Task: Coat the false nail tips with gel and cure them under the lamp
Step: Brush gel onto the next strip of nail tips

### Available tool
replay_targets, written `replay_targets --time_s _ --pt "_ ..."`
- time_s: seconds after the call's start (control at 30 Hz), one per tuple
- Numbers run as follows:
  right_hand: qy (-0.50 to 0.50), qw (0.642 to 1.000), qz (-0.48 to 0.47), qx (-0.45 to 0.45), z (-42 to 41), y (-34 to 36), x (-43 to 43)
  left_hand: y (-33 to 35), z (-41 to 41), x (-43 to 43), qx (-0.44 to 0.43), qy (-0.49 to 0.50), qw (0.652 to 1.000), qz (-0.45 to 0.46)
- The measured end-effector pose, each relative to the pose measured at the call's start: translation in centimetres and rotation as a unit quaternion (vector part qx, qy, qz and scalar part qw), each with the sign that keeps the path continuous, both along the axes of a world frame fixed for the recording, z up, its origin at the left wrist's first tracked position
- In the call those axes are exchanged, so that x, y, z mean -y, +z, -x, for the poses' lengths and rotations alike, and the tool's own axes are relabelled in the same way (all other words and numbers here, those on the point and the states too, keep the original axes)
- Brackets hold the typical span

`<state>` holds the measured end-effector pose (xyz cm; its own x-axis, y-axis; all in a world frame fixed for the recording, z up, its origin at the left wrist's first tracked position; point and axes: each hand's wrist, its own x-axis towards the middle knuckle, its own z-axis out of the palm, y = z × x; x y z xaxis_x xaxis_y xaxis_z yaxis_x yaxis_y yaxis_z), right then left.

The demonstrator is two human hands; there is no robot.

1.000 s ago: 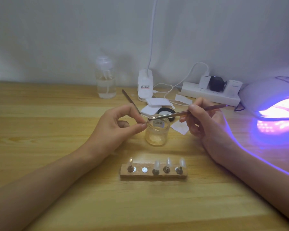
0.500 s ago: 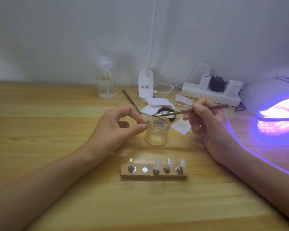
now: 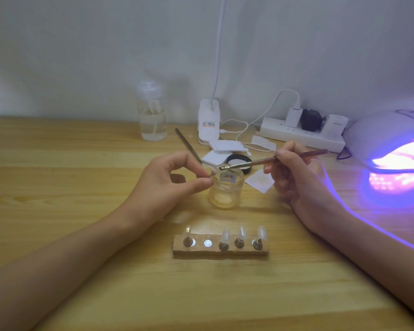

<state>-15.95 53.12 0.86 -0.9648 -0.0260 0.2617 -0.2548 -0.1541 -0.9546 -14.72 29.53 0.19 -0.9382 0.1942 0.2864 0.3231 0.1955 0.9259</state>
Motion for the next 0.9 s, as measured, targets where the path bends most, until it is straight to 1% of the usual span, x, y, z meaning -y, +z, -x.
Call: replay_targets --time_s 0.1,0.17,0.23,0.37,0.5,0.57,0.63,0.77,0.9 --pt "0.024 0.999 -0.011 -0.019 -0.07 0.04 0.16 0.03 0.01 0.02 -0.002 -0.001 1.0 0.0" --pt "0.014 1.0 -0.019 -0.004 -0.02 -0.06 0.15 0.01 -0.01 0.03 0.0 -0.004 1.0 -0.001" --pt "0.003 1.0 -0.004 0.008 0.03 -0.08 0.04 0.0 -0.03 0.0 0.002 -0.006 1.0 0.0" --pt "0.027 0.999 -0.007 -0.021 -0.12 0.05 0.18 0.01 0.02 0.01 0.001 -0.003 1.0 0.0" --pt "-0.003 1.0 -0.002 0.001 -0.05 -0.06 0.11 0.05 0.0 -0.08 0.005 -0.007 1.0 -0.004" --pt "0.004 1.0 0.009 -0.011 -0.04 0.0 0.09 0.07 -0.02 -0.13 0.004 -0.006 1.0 -0.006" --pt "0.021 0.999 0.0 -0.025 -0.11 0.06 0.23 0.11 -0.01 -0.12 0.004 -0.002 1.0 -0.008" --pt "-0.009 1.0 -0.006 -0.002 0.01 -0.05 0.2 0.09 -0.06 -0.08 0.009 -0.01 1.0 -0.008" --pt "0.022 0.999 0.0 -0.031 -0.1 0.0 0.22 0.12 -0.1 -0.09 0.008 -0.009 1.0 -0.013"
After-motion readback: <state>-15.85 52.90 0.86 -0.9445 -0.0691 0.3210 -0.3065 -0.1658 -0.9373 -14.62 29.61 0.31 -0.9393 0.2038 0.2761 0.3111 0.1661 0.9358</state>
